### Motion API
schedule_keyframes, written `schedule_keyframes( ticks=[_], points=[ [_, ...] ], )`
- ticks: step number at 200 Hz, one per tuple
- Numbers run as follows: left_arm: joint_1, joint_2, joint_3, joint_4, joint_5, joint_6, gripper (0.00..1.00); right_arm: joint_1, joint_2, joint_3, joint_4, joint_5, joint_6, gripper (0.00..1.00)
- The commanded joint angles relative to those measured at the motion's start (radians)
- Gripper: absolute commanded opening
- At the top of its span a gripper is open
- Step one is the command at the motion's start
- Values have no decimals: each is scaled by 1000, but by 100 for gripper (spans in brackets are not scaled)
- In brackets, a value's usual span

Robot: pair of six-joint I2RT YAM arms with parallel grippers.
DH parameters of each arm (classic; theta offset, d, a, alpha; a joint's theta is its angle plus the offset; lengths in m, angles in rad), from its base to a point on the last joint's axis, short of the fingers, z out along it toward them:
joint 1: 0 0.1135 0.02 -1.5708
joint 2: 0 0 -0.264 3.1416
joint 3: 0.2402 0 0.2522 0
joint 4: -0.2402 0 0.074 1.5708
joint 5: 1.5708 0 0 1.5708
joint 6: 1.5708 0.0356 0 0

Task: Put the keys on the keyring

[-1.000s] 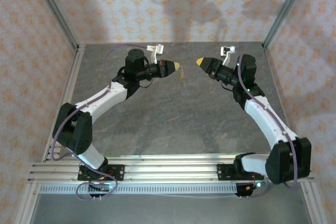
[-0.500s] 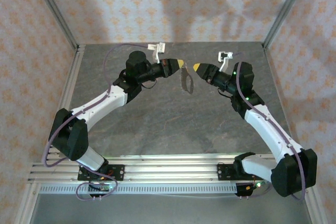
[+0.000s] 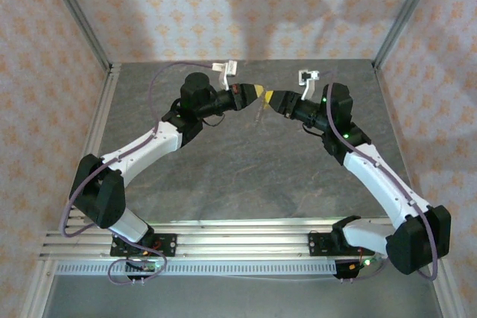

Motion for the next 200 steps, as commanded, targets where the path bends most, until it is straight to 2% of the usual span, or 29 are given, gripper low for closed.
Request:
schedule_keyframes(
  ticks=[1,26,88,135,200],
  points=[
    [-9,-16,46,25,-6,6,0,7,11,45,-10,22,-40,39],
    [-11,-19,49,23,-6,7,0,7,11,47,-23,30,-52,33],
    [-12,-16,55,16,-10,10,0,7,9,43,-27,22,-61,0],
    [-14,-14,54,26,-23,3,0,27,1,41,-24,1,-60,0],
    [-22,-26,39,49,-40,-6,0,137,38,78,-76,58,-106,0]
  ],
)
